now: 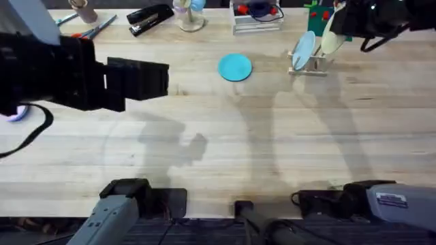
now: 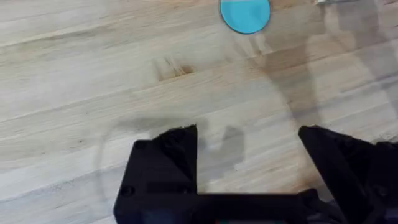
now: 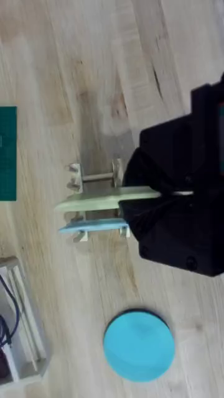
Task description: Pick up the plates from the table one by one and place each into a slot on the dish rack.
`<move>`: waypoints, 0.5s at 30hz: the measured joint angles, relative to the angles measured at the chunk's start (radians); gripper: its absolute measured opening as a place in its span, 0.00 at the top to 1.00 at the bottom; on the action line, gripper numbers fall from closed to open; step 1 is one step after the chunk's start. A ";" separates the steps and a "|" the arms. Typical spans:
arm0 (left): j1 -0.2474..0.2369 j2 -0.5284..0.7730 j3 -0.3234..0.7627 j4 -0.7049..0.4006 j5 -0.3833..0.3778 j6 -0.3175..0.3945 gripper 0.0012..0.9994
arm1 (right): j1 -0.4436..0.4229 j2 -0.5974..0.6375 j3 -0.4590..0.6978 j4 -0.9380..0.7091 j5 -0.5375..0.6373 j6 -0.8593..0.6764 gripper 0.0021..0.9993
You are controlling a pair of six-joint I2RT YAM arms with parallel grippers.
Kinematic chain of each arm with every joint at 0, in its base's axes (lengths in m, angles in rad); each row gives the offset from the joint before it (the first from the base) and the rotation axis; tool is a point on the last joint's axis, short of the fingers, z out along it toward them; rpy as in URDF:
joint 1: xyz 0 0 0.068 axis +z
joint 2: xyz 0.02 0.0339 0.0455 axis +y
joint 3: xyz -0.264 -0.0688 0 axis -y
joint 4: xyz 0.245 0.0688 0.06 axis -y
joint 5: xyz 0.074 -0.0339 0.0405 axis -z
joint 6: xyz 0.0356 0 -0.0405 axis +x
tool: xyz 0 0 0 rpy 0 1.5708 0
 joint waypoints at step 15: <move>0.000 0.000 0.000 0.000 0.000 0.000 0.01 | 0.000 0.081 0.000 0.048 0.000 -0.001 0.97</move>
